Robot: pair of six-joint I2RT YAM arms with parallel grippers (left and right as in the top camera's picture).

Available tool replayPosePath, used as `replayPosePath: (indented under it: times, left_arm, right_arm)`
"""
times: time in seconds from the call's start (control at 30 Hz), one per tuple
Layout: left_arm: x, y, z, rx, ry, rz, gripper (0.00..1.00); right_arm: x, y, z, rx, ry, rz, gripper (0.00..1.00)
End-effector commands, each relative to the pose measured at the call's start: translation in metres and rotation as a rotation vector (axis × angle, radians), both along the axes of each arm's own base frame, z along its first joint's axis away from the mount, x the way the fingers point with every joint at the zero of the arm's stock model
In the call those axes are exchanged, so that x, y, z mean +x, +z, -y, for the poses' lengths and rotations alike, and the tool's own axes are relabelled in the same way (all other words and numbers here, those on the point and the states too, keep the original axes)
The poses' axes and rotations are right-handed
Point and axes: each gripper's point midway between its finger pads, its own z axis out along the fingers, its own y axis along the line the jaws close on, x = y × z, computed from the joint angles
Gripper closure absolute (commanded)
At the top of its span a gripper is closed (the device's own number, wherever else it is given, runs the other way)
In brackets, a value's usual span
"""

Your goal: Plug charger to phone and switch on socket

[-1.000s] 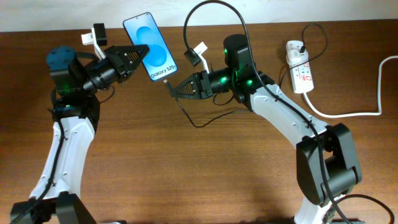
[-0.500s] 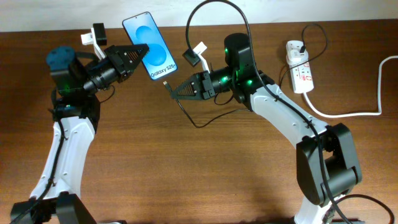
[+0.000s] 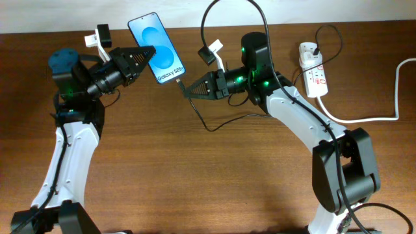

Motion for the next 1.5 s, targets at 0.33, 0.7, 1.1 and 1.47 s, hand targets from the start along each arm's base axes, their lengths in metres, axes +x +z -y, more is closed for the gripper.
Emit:
replayPosePath:
  times: [0.33, 0.7, 1.1, 1.47]
  left_arm:
    - [0.000, 0.005, 0.000, -0.001, -0.001, 0.017, 1.00]
    - [0.000, 0.005, 0.000, -0.001, -0.001, 0.017, 1.00]
    - [-0.001, 0.005, 0.000, -0.001, -0.002, 0.014, 1.00]
    - [-0.001, 0.005, 0.000, -0.001, -0.002, 0.014, 1.00]
  right_arm:
    - [-0.006, 0.000, -0.011, 0.006, 0.017, 0.025, 0.96]
    - [-0.005, 0.000, -0.012, 0.006, 0.013, 0.029, 0.96]
    - [0.000, 0.005, -0.013, 0.010, -0.007, 0.033, 0.96]
    - [-0.003, 0.007, -0.012, 0.016, 0.010, 0.026, 0.96]
